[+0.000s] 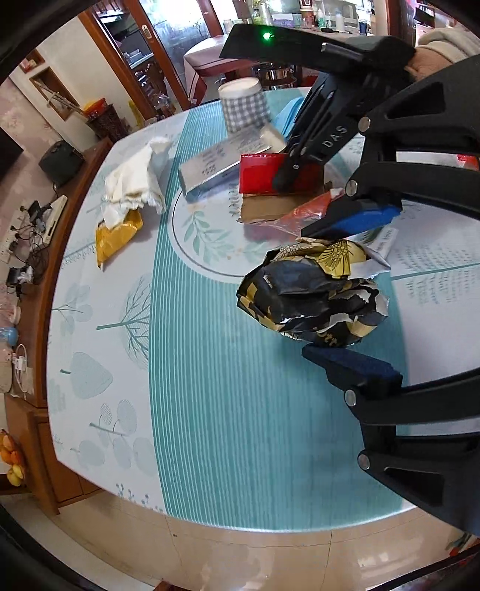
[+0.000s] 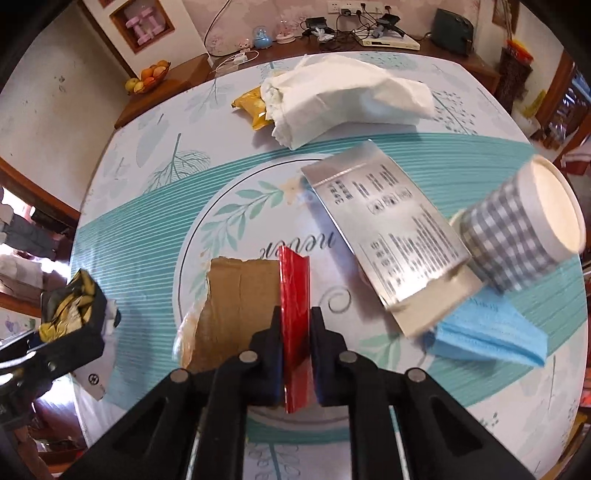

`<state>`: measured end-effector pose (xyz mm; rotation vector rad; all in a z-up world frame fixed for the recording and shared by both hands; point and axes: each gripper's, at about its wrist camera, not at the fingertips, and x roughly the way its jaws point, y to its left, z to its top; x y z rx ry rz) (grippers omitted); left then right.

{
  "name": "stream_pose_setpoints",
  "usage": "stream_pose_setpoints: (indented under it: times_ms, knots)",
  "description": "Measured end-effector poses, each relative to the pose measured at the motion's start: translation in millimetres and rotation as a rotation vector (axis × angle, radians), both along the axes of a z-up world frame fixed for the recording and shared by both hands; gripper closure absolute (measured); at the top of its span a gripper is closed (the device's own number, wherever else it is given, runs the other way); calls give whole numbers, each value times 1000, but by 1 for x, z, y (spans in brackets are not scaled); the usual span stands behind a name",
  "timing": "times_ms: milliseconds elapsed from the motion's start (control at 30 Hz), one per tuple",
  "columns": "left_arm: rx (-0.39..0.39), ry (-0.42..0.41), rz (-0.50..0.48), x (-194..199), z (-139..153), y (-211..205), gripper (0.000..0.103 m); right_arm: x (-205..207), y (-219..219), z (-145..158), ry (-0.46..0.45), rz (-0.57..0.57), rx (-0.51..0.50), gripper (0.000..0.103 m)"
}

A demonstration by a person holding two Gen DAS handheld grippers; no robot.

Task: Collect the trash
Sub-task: 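Carry the wrapper and red box with cardboard toward the black bin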

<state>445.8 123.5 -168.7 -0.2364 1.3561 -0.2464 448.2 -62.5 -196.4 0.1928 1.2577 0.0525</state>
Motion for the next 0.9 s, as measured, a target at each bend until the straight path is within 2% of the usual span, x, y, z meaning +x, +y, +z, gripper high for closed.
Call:
stream_pose_setpoints:
  times_ms: [200,433,700,900]
  knots:
    - [2,-40,0,-39,28,-6,49,-37,-11,32,-61,-2,40,91]
    - [12,-96,17,-101,64,-27,49,-103,-42,84,-154,18,119,91]
    - [16,-186,80,-217,104,-80,49,-203,-98,130,-229,82,229,91]
    - [5,-219,122,-304,112,-124,49,-285,-141,139,-239,140,266,91]
